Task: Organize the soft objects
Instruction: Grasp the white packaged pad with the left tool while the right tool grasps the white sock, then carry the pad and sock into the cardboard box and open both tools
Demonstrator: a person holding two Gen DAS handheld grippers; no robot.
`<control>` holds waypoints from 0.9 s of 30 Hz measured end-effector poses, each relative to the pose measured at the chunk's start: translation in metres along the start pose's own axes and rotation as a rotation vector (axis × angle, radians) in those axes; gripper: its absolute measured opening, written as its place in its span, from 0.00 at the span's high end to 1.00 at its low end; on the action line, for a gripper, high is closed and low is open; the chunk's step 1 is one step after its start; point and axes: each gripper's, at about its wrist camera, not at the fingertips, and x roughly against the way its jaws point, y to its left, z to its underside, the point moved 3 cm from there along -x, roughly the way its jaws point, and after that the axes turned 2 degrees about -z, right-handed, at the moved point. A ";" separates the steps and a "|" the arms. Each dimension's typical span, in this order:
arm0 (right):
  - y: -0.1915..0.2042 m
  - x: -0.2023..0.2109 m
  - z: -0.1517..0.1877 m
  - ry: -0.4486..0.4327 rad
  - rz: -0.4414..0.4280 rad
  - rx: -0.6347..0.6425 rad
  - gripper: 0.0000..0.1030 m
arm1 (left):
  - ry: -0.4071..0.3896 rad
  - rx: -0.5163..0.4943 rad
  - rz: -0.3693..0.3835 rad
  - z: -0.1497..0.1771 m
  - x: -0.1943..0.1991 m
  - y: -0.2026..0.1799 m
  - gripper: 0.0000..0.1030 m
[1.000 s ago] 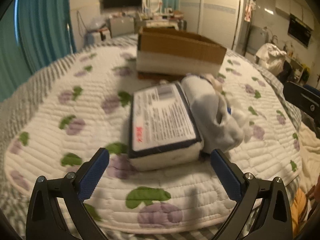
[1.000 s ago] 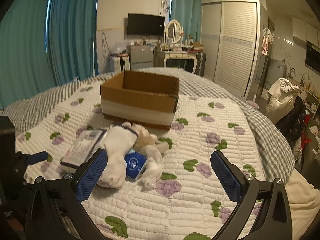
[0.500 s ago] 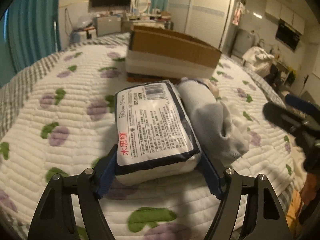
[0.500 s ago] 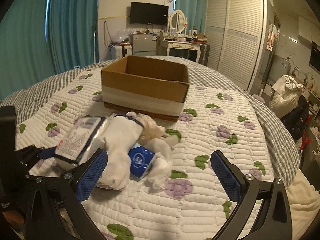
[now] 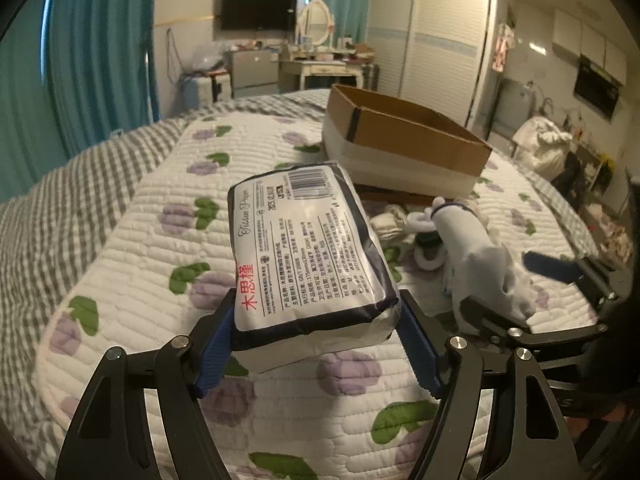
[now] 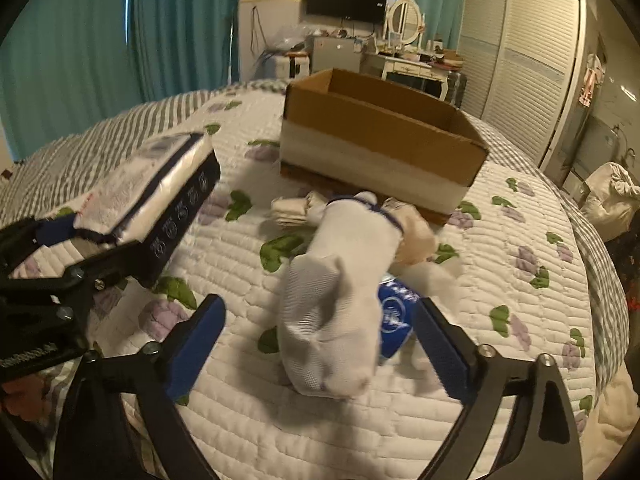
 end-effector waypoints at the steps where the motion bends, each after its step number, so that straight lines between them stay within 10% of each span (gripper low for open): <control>1: 0.001 -0.002 0.001 0.007 -0.003 -0.001 0.15 | 0.003 -0.001 -0.005 0.001 0.000 0.001 0.29; 10: -0.008 0.009 0.003 0.008 -0.038 -0.042 0.62 | -0.001 -0.022 -0.018 0.000 0.009 -0.005 0.29; 27: -0.056 0.108 -0.039 -0.260 -0.070 -0.104 0.67 | -0.141 -0.131 -0.024 -0.052 0.061 -0.061 0.29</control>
